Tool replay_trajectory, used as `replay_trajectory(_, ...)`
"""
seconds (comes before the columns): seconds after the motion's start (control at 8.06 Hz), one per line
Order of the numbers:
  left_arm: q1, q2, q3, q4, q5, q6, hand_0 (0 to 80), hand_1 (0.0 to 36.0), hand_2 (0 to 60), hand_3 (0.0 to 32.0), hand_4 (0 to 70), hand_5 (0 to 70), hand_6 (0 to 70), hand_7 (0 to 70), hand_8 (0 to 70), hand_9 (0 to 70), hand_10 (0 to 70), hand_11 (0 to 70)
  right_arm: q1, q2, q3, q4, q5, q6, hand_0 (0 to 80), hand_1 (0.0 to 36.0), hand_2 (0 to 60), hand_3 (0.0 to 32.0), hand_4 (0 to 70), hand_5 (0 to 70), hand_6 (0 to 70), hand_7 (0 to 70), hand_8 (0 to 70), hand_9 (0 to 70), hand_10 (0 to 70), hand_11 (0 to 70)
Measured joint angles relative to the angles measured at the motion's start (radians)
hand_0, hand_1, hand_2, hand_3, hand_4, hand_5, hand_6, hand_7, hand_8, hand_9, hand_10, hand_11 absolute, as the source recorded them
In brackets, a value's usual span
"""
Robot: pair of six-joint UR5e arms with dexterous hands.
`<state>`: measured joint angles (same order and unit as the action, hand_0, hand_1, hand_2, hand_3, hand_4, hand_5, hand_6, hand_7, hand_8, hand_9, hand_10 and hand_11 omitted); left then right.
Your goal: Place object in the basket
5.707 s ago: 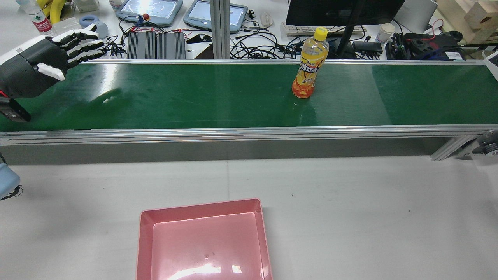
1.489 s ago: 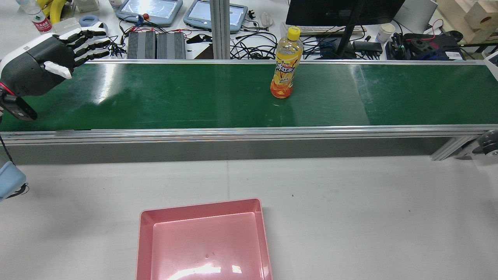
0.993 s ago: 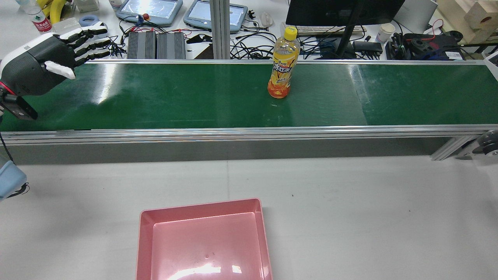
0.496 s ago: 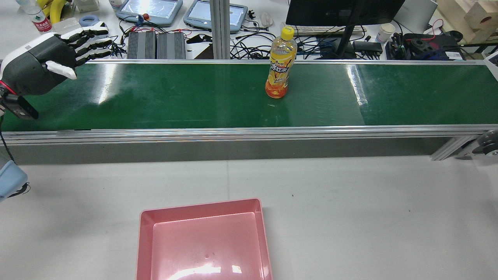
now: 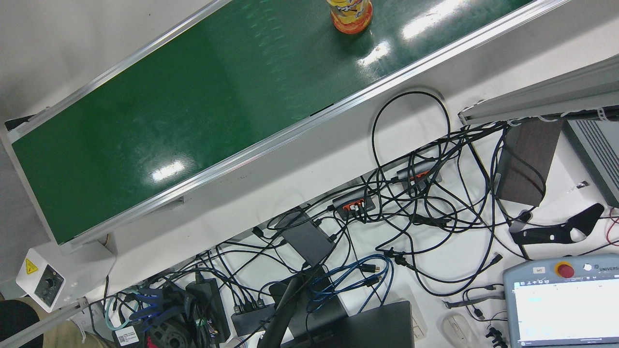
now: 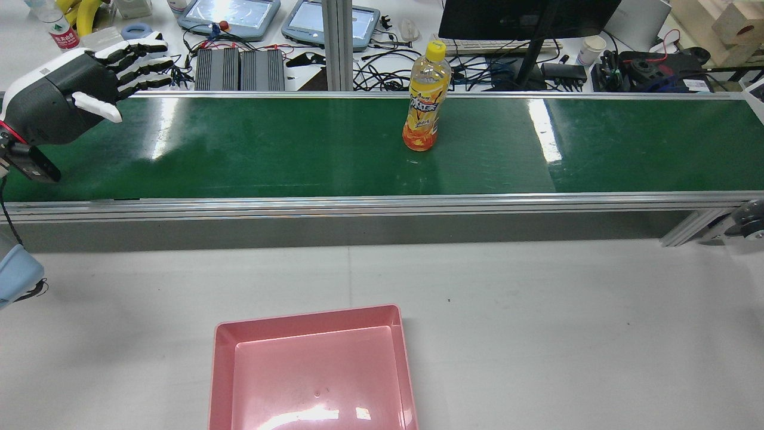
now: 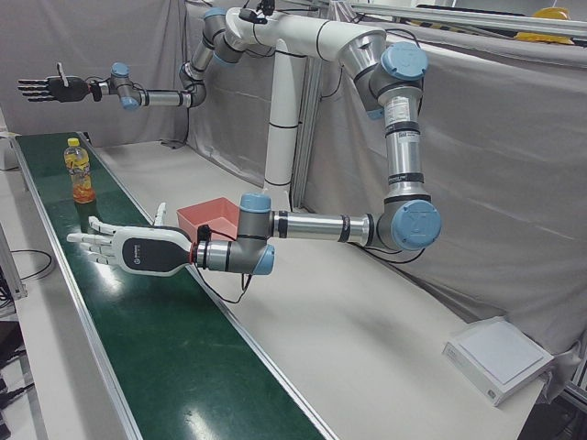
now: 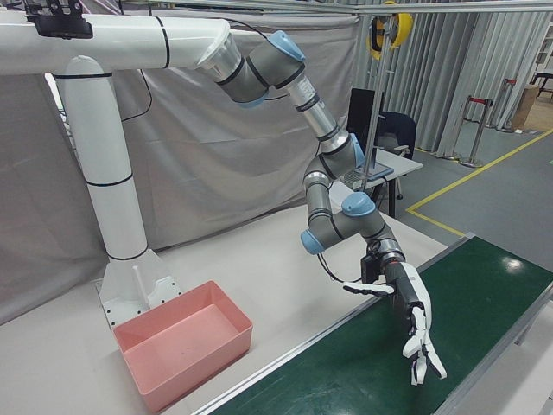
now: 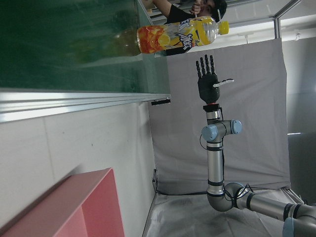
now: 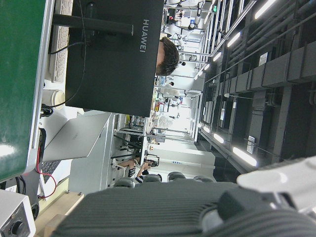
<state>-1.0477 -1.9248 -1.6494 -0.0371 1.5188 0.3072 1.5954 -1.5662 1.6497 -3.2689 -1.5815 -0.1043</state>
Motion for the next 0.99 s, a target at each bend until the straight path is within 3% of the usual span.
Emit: replay_trajectory(0.99,0.0,-0.002,-0.001,0.003,0.0,0.0,51.9,9.8,0.0,5.6,14.9,24.9,2.5,1.6,11.4,12.1,9.8,15.3,0.0,0.0,-0.001,0.0,0.0,0.0,0.0,0.0,0.0,0.0,0.0,0.0,0.0,0.0,0.0,0.0,0.0,0.0)
